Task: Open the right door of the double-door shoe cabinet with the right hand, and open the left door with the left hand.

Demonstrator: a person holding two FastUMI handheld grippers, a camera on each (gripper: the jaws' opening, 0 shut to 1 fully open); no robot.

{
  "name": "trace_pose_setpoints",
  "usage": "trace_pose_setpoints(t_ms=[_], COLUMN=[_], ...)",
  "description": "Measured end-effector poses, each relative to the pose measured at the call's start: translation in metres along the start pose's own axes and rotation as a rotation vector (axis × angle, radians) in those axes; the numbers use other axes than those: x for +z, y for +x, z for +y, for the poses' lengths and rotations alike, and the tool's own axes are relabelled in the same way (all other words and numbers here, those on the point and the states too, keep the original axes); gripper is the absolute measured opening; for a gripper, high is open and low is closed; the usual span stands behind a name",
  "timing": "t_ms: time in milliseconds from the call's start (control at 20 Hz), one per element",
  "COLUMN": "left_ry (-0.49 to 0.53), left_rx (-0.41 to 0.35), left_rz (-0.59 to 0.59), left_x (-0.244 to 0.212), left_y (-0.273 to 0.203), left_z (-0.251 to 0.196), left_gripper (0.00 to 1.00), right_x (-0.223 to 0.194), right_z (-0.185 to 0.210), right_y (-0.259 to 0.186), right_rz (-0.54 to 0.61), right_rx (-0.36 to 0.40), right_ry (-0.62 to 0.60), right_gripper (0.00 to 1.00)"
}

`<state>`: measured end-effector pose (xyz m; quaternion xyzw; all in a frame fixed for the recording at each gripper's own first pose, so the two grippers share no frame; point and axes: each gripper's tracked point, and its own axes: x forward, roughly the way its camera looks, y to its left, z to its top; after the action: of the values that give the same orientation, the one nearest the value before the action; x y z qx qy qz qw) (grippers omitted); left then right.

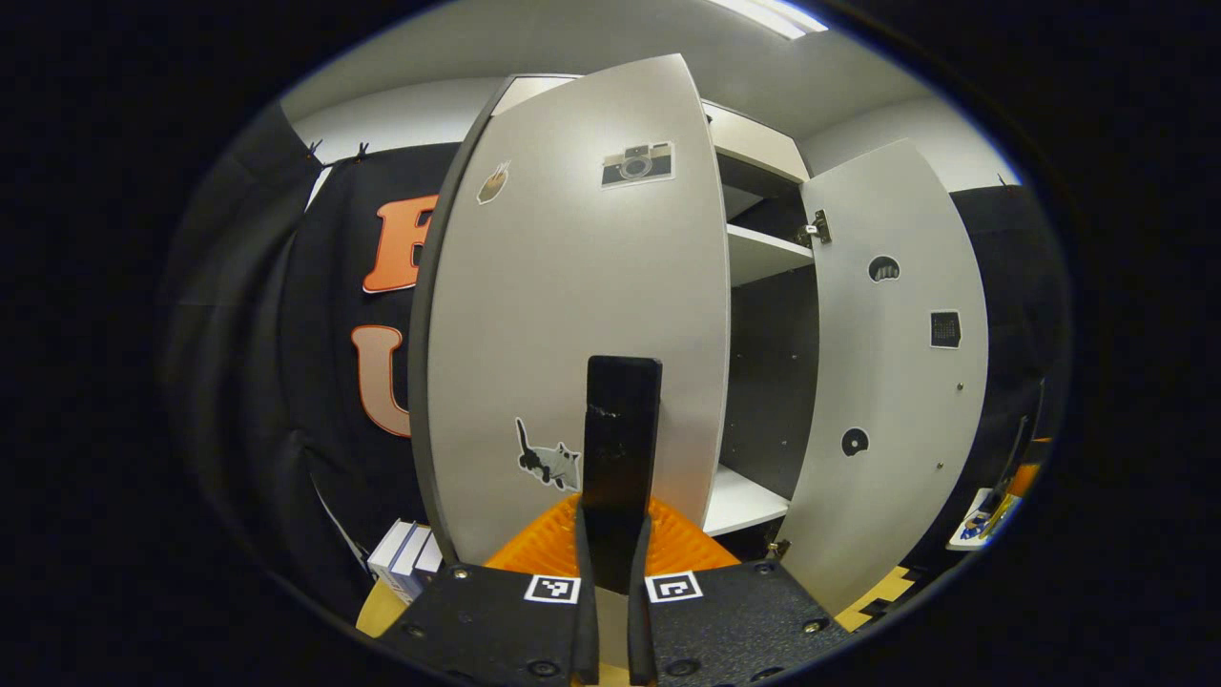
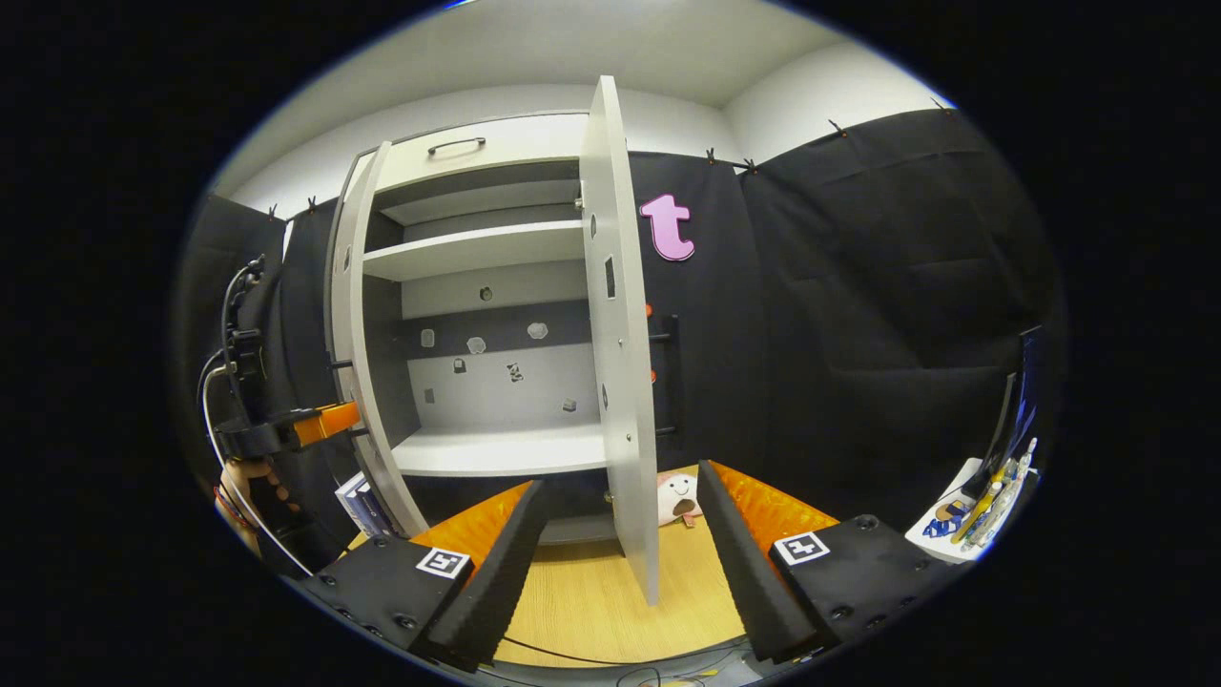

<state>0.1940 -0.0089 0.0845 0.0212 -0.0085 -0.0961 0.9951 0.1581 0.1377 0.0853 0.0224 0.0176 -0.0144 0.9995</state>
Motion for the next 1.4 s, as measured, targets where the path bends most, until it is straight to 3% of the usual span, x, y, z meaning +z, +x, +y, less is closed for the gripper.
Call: trace_pose_setpoints(t_ms=[150,200,250,300,350,400,450,500,650,700,800,850,900,950,1000,1100,1150,1200,1250,1300,1350,1400], left_ry=[0.009,0.004,-0.003,-0.008,-0.006,0.001,0.009,0.016,0.034,0.032,0.031,0.035,0.045,0.056,0.061,0.062,0.064,0.066,0.060,0.042,0.034,0.037], left_rx=[0.023,0.030,0.038,0.046,0.054,0.064,0.076,0.089,0.130,0.135,0.142,0.148,0.157,0.171,0.189,0.215,0.225,0.232,0.224,0.205,0.200,0.202], left_rz=[-0.003,-0.001,-0.004,-0.007,-0.008,-0.009,-0.010,-0.012,-0.020,-0.020,-0.013,-0.010,-0.010,-0.013,-0.018,-0.027,-0.032,-0.033,-0.034,-0.034,-0.029,-0.026], left_x=[0.002,0.003,0.002,0.003,0.002,0.002,0.003,0.005,0.007,0.007,0.007,0.007,0.008,0.009,0.009,0.010,0.011,0.011,0.010,0.010,0.009,0.009], left_y=[-0.013,-0.016,-0.020,-0.024,-0.027,-0.030,-0.032,-0.035,-0.044,-0.047,-0.052,-0.055,-0.057,-0.060,-0.061,-0.067,-0.071,-0.073,-0.073,-0.073,-0.073,-0.075], left_z=[0.014,0.020,0.025,0.029,0.032,0.037,0.044,0.050,0.071,0.078,0.090,0.097,0.104,0.112,0.121,0.137,0.144,0.152,0.155,0.152,0.154,0.155], left_gripper=[0.09,0.08,0.08,0.07,0.07,0.07,0.07,0.07,0.03,0.04,0.03,0.02,0.02,0.01,0.01,0.00,0.00,0.01,0.00,0.00,0.00,0.00], right_x=[-0.003,-0.003,-0.003,-0.002,-0.001,0.001,0.001,0.001,-0.002,-0.004,-0.004,-0.004,-0.003,-0.002,0.000,-0.003,-0.004,-0.006,-0.006,-0.005,-0.004,-0.003], right_z=[0.007,0.011,0.015,0.018,0.021,0.024,0.028,0.031,0.039,0.042,0.047,0.051,0.054,0.057,0.059,0.063,0.066,0.067,0.068,0.070,0.069,0.069], right_y=[-0.002,-0.003,-0.002,-0.002,0.000,0.000,0.001,0.003,0.003,0.002,0.005,0.007,0.008,0.010,0.011,0.014,0.015,0.016,0.016,0.017,0.018,0.018], right_rz=[0.007,0.009,0.008,0.005,0.002,-0.001,-0.003,-0.004,0.004,0.007,0.007,0.007,0.005,0.000,-0.004,0.000,0.002,0.009,0.013,0.010,0.007,0.005], right_rx=[0.001,0.006,0.011,0.016,0.020,0.024,0.029,0.033,0.047,0.050,0.056,0.061,0.065,0.068,0.071,0.077,0.078,0.076,0.077,0.077,0.075,0.072], right_ry=[-0.007,-0.008,-0.011,-0.014,-0.019,-0.022,-0.025,-0.026,-0.021,-0.021,-0.021,-0.021,-0.022,-0.022,-0.021,-0.015,-0.012,-0.009,-0.009,-0.010,-0.013,-0.016], right_gripper=[0.92,1.00,0.92,0.92,1.00,0.92,1.00,0.92,0.92,1.00,1.00,0.92,1.00,1.00,0.92,0.92,1.00,0.92,0.92,1.00,0.92,0.92])
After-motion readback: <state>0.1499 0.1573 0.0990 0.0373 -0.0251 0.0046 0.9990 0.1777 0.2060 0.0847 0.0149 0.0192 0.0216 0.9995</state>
